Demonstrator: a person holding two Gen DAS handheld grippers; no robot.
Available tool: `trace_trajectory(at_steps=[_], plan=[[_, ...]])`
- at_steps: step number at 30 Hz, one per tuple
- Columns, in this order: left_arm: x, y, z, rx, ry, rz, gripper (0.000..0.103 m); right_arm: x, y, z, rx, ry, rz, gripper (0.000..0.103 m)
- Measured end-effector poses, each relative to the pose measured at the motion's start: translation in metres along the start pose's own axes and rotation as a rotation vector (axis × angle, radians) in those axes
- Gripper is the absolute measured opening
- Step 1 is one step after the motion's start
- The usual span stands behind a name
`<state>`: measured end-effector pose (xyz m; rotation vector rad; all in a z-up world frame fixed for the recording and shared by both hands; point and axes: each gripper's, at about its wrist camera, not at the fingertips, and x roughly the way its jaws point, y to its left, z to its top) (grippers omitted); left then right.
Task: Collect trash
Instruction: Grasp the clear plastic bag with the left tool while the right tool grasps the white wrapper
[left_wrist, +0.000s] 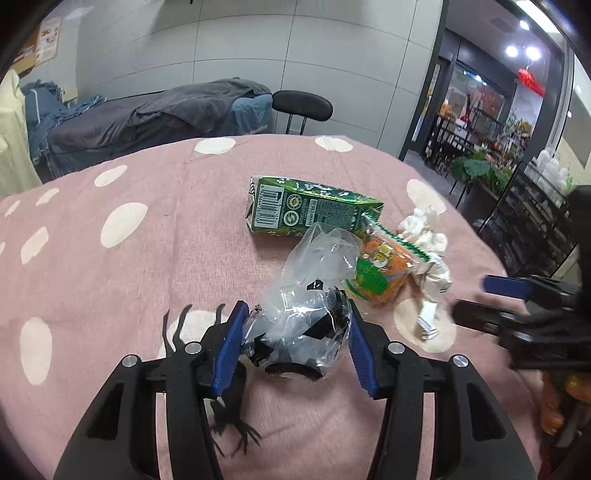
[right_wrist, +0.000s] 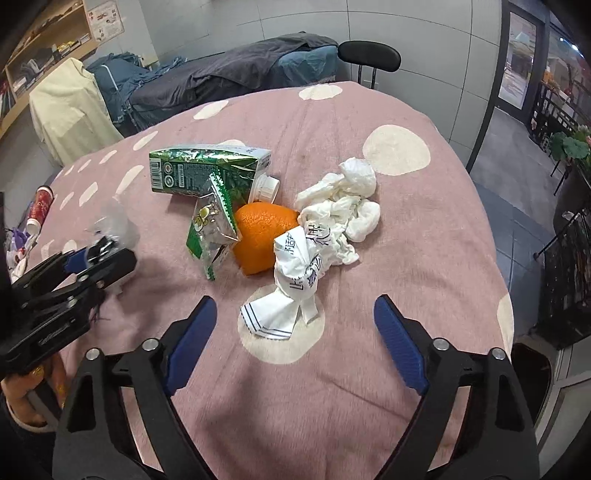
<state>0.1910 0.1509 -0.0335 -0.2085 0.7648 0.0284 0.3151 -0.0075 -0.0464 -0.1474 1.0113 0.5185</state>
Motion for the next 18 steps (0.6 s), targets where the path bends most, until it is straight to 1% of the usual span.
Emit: trace_trajectory(at_steps=[2,3,5,6,8,13,18], plan=[[-0.007,-0.003,-0.004,-0.012,-0.012,-0.022,0.051,0.014,0.002,0.007,-0.026,0.038,-0.025,0.069],[-0.012,-0.005,-0.007,-0.013,-0.018,-0.031,0.051,0.022,0.002,0.01,-0.032,0.058,-0.04,0.066],[-0.015,-0.01,-0.008,-0.014,-0.027,-0.041,0.051,0.032,0.0,0.014,-0.029,0.084,-0.035,0.05],[-0.018,-0.011,-0.01,-0.016,-0.031,-0.05,0.051,0.034,-0.001,0.015,-0.026,0.09,-0.025,0.045],[-0.019,-0.015,-0.011,-0.017,-0.031,-0.063,0.051,0.034,-0.003,0.016,-0.022,0.091,-0.018,0.025],[-0.023,-0.023,-0.016,-0.022,-0.034,-0.084,0.051,0.021,-0.002,0.01,-0.019,0.059,-0.008,0.022],[-0.028,-0.032,-0.021,-0.026,-0.039,-0.1,0.051,-0.002,0.002,-0.007,-0.023,0.017,0.013,0.022]])
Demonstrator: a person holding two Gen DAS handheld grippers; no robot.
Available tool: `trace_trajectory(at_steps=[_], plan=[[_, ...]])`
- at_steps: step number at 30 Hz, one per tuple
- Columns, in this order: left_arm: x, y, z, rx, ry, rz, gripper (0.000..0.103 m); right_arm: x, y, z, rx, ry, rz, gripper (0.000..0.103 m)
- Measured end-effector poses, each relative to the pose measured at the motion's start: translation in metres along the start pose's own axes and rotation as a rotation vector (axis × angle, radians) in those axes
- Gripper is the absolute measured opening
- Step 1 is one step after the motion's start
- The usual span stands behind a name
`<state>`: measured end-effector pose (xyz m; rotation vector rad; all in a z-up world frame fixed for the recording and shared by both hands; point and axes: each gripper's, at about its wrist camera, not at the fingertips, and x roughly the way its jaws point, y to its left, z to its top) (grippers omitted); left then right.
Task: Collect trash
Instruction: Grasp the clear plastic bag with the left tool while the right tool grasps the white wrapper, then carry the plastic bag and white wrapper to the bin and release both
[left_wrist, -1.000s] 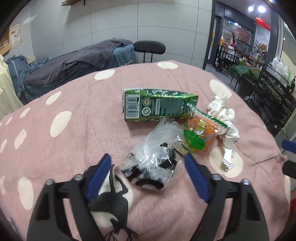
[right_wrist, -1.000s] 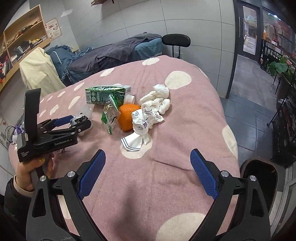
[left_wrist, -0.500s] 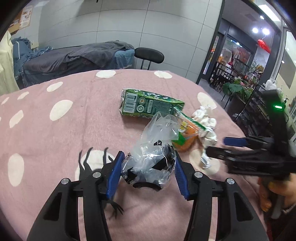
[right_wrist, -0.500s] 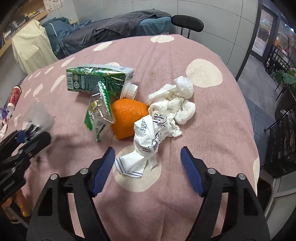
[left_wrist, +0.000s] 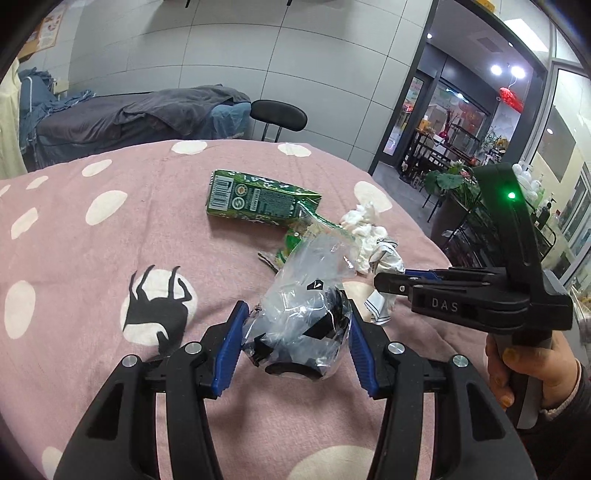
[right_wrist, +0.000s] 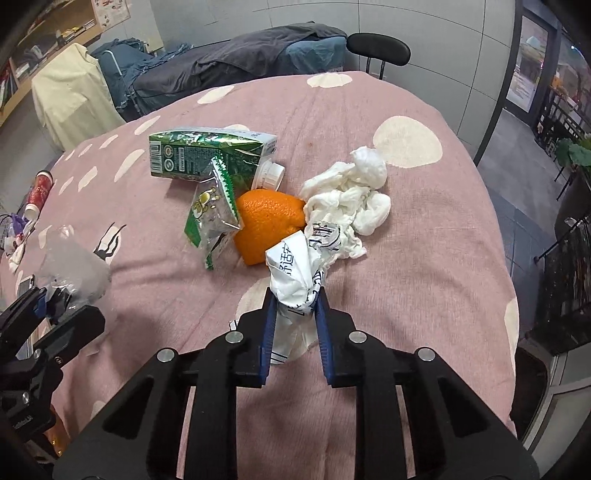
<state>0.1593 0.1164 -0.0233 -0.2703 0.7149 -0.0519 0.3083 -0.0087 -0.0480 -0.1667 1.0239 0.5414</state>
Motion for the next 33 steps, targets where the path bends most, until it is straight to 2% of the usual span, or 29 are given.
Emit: trace_trajectory(at_steps=[6,18,33], plan=[[-0.007,-0.013,-0.005,0.004,-0.009,-0.016,0.051,-0.033,-0.007,-0.018,0.041,-0.066,0.035,0.022],[-0.017,-0.044,-0.014,0.02,-0.02,-0.071,0.051,-0.092,-0.024,-0.052,0.079,-0.195,0.005,0.022],[-0.016,-0.091,-0.019,0.094,-0.009,-0.137,0.051,-0.129,-0.072,-0.105,0.204,-0.249,-0.038,0.022]])
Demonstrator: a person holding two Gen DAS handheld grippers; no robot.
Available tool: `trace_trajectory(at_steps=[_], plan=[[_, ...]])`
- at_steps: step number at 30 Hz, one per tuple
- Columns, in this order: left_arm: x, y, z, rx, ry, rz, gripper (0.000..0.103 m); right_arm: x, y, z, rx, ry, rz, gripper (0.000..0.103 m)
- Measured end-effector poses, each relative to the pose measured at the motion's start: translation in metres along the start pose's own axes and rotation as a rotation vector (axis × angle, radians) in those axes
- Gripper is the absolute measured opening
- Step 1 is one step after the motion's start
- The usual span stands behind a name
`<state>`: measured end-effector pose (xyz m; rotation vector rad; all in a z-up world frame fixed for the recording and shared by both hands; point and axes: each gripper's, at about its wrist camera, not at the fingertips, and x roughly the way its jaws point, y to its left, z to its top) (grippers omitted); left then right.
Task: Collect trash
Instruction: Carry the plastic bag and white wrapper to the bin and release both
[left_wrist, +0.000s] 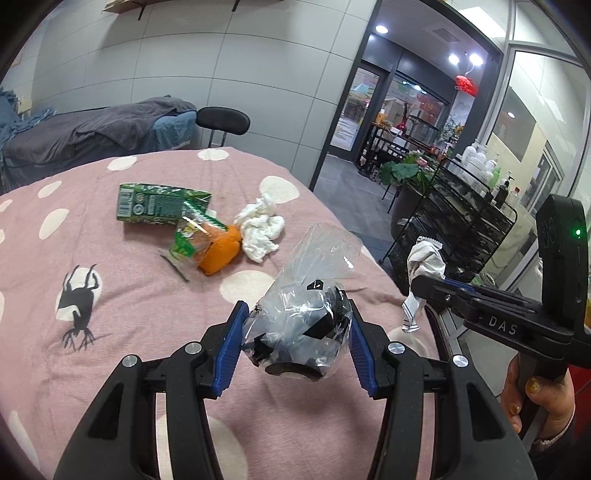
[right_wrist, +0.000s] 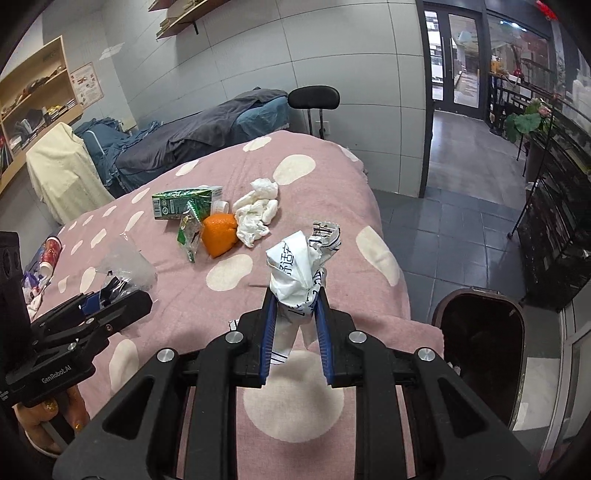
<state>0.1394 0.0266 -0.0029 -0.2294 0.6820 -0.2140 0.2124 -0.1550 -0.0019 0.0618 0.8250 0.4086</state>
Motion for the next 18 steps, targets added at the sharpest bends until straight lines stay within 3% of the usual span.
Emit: trace_trajectory(at_steps=[9,18], plan=[[0.017,-0.039,0.001,0.066,0.019,-0.075,0.051,-0.03,-0.058,-0.019,0.11,-0.054,-0.093,0.022],[0.031,-0.095,0.003,0.165,0.023,-0.175,0.051,-0.044,-0.133,-0.043,0.249,-0.05,-0.217,0.022]])
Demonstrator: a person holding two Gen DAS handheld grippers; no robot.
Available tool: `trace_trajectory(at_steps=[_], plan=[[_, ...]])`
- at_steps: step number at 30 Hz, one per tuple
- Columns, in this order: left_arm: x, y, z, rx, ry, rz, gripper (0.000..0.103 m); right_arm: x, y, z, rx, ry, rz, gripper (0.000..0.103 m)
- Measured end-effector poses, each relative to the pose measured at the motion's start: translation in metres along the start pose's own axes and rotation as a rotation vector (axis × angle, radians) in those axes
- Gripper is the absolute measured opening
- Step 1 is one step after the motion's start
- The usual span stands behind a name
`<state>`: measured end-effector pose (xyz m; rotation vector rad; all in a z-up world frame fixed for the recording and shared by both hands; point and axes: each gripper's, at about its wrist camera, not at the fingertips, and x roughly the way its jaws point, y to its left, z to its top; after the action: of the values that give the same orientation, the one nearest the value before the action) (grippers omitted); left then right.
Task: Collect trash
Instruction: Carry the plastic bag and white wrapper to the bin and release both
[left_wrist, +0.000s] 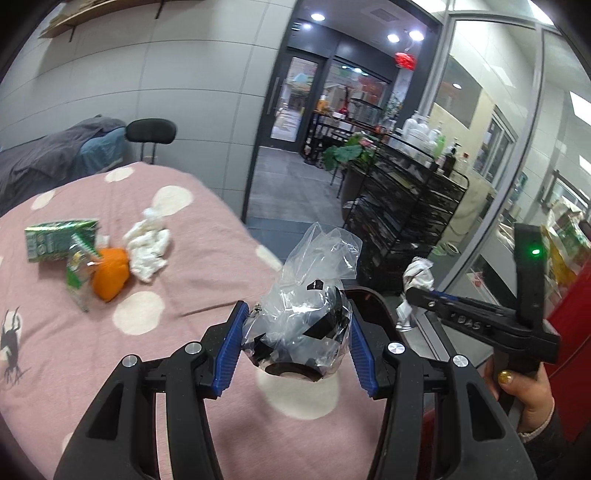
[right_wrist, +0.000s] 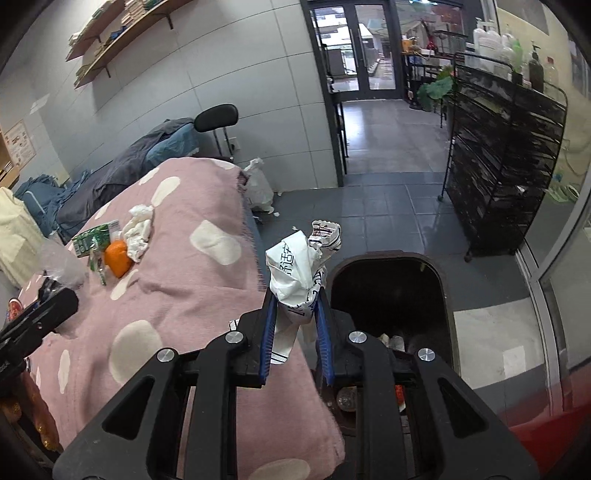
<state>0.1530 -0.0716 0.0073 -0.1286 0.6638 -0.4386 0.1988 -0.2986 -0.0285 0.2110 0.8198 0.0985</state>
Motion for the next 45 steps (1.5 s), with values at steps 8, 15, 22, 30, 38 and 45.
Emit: trace_trajectory(at_steps=[8,15,22,30,38,45], plan=[[0.026,-0.045,0.005,0.095,0.029,-0.082,0.051,0.048,-0.06,-0.019,0.106,0.093,-0.089,0.022],[0.043,-0.071,-0.002,0.139,0.067,-0.126,0.051,0.108,-0.105,-0.042,0.188,0.219,-0.144,0.022],[0.047,-0.082,-0.007,0.15,0.089,-0.14,0.051,0.147,-0.135,-0.063,0.268,0.292,-0.16,0.057],[0.054,-0.09,-0.007,0.168,0.105,-0.152,0.051,0.136,-0.138,-0.074,0.278,0.267,-0.193,0.079],[0.068,-0.107,-0.008,0.188,0.135,-0.193,0.051,0.097,-0.132,-0.072,0.27,0.201,-0.204,0.079],[0.092,-0.122,-0.012,0.192,0.195,-0.23,0.051,0.058,-0.138,-0.058,0.271,0.112,-0.249,0.079]])
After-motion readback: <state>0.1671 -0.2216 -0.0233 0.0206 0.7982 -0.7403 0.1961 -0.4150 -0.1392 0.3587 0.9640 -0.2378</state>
